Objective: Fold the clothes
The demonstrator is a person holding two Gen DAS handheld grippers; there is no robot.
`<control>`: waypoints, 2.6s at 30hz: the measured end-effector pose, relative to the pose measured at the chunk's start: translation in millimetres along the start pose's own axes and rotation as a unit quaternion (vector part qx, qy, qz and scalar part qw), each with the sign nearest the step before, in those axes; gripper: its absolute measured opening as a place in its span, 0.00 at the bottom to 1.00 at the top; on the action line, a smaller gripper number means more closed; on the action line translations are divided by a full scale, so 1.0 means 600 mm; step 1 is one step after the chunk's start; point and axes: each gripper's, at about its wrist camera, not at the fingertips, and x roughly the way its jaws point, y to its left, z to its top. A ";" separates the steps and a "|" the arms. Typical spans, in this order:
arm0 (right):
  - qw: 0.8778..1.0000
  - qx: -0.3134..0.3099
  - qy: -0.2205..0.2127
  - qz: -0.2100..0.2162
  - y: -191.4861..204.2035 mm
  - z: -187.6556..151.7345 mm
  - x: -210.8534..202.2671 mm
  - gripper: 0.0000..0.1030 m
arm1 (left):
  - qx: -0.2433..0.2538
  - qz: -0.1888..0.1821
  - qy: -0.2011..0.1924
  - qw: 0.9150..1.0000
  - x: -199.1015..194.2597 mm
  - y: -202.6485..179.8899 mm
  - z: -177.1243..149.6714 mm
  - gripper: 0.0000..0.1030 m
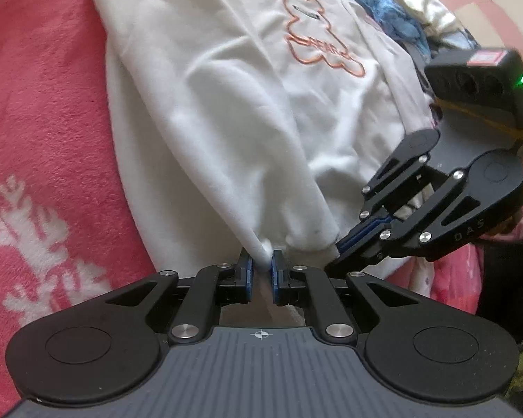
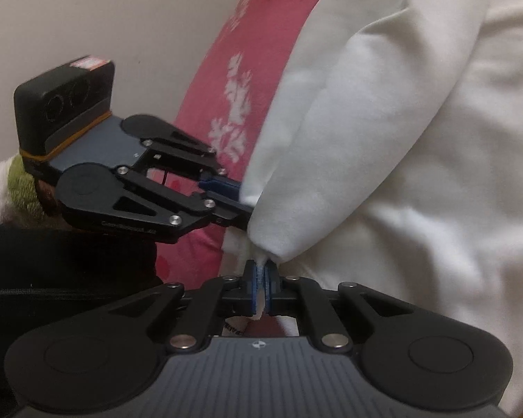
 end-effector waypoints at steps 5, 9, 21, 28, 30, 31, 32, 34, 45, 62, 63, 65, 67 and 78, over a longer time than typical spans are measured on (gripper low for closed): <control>1.000 0.001 0.001 0.001 -0.001 -0.007 0.005 0.05 | 0.013 -0.014 0.013 1.000 -0.010 0.006 -0.003 0.08; 1.000 0.004 0.004 -0.008 -0.010 -0.011 0.012 0.05 | 0.023 -0.015 0.016 0.999 -0.018 0.013 -0.002 0.08; 0.998 -0.039 -0.009 -0.055 -0.009 -0.041 -0.012 0.05 | 0.074 0.005 0.031 0.997 0.030 -0.009 -0.003 0.09; 0.998 -0.010 0.027 -0.062 -0.045 -0.054 -0.016 0.09 | 0.068 0.001 0.056 0.996 0.040 -0.002 0.004 0.15; 0.998 -0.014 0.026 -0.055 -0.049 -0.057 -0.037 0.15 | 0.065 0.000 0.070 0.995 0.036 0.000 0.009 0.20; 0.998 -0.018 0.021 -0.053 -0.050 -0.058 -0.053 0.18 | 0.071 0.004 0.079 0.994 0.032 -0.002 0.009 0.21; 0.998 -0.019 0.009 -0.051 -0.054 -0.056 -0.074 0.18 | 0.081 0.009 0.088 0.993 0.027 -0.006 0.009 0.23; 0.998 -0.016 -0.023 -0.049 -0.067 -0.047 -0.117 0.18 | 0.107 0.023 0.102 0.989 0.014 -0.014 0.009 0.28; 0.964 0.083 -0.235 -0.093 -0.225 0.145 -0.254 0.32 | 0.162 0.032 0.043 0.985 0.008 -0.050 0.051 0.29; 0.906 0.046 -0.402 -0.123 -0.283 0.263 -0.246 0.03 | 0.167 -0.010 0.076 0.983 0.075 -0.052 0.034 0.30; 0.906 0.059 -0.399 -0.126 -0.297 0.260 -0.242 0.03 | 0.162 -0.015 0.076 0.984 0.076 -0.049 0.034 0.30; 0.907 0.085 -0.391 -0.130 -0.325 0.255 -0.233 0.08 | 0.151 -0.025 0.079 0.985 0.078 -0.043 0.037 0.30; 0.911 0.116 -0.379 -0.111 -0.355 0.257 -0.223 0.06 | 0.137 -0.035 0.085 0.986 0.077 -0.035 0.043 0.30; 0.912 0.059 -0.375 -0.157 -0.308 0.294 -0.292 0.39 | 0.034 -0.078 0.007 0.996 -0.076 0.090 0.106 0.36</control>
